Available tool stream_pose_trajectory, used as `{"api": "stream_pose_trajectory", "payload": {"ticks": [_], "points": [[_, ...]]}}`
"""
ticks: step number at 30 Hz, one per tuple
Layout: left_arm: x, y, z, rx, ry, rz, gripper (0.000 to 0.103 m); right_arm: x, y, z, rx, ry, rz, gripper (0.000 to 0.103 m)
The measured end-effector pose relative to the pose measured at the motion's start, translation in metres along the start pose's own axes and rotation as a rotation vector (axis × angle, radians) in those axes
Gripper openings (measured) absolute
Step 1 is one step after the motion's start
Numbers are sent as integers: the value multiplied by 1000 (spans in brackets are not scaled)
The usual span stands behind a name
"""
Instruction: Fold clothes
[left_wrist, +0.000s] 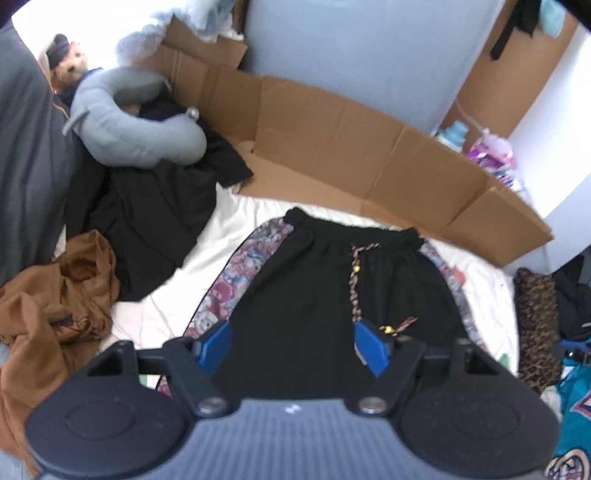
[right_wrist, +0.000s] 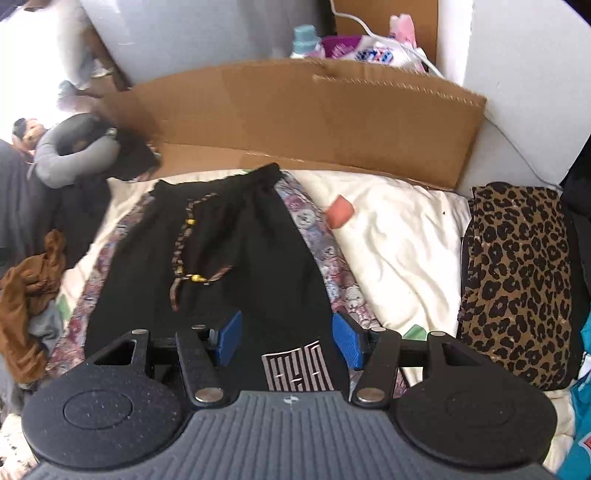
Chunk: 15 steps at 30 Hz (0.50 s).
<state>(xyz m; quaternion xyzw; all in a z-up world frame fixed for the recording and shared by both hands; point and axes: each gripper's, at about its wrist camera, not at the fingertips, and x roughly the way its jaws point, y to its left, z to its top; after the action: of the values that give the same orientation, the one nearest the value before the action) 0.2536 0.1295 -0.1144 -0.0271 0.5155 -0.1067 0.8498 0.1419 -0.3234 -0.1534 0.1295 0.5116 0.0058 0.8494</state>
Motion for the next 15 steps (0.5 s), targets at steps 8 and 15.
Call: {"api": "stream_pose_trajectory", "payload": {"ticks": [8, 15], "points": [[54, 1, 3, -14, -3, 26, 76, 65, -27, -6, 9, 4, -4, 61], [112, 1, 15, -3, -8, 37, 75, 116, -41, -7, 6, -32, -6, 61]]}}
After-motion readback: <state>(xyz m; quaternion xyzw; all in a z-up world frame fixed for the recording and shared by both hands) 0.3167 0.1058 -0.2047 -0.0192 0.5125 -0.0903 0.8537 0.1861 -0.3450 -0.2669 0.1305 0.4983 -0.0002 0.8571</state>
